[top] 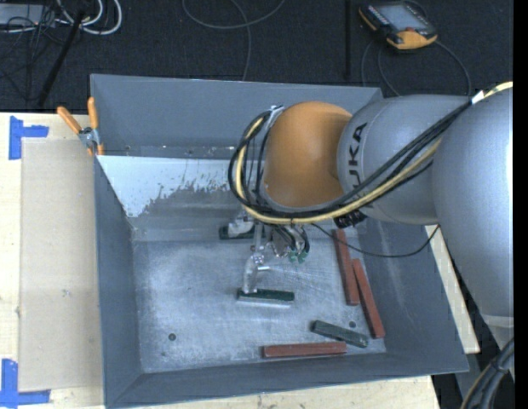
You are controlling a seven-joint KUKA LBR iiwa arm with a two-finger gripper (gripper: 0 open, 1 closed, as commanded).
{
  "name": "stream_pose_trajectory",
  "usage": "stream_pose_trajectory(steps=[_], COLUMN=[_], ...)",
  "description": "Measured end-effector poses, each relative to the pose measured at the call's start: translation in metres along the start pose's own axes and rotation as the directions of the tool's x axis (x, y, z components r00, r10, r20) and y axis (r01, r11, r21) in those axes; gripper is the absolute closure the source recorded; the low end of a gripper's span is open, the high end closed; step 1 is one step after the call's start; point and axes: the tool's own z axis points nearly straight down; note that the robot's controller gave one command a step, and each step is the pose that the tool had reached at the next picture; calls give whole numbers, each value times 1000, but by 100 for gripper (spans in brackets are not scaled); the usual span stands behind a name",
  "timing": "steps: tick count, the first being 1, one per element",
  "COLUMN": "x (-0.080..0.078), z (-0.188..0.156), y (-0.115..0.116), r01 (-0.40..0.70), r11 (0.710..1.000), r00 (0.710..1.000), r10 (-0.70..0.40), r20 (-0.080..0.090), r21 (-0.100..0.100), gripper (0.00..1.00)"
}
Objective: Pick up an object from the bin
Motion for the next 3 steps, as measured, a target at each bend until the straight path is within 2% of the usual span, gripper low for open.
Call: stream_pose_trajectory(steps=[1, 2, 3], x=[50, 50, 65], z=[39, 39, -121], y=[-15, -15, -38], r01=[123, 122, 94], r11=[992, 992, 996], r00=[992, 992, 996], r10=[-123, -122, -94], r20=[18, 18, 9], r21=[-2, -2, 0], gripper=[100, 100, 100])
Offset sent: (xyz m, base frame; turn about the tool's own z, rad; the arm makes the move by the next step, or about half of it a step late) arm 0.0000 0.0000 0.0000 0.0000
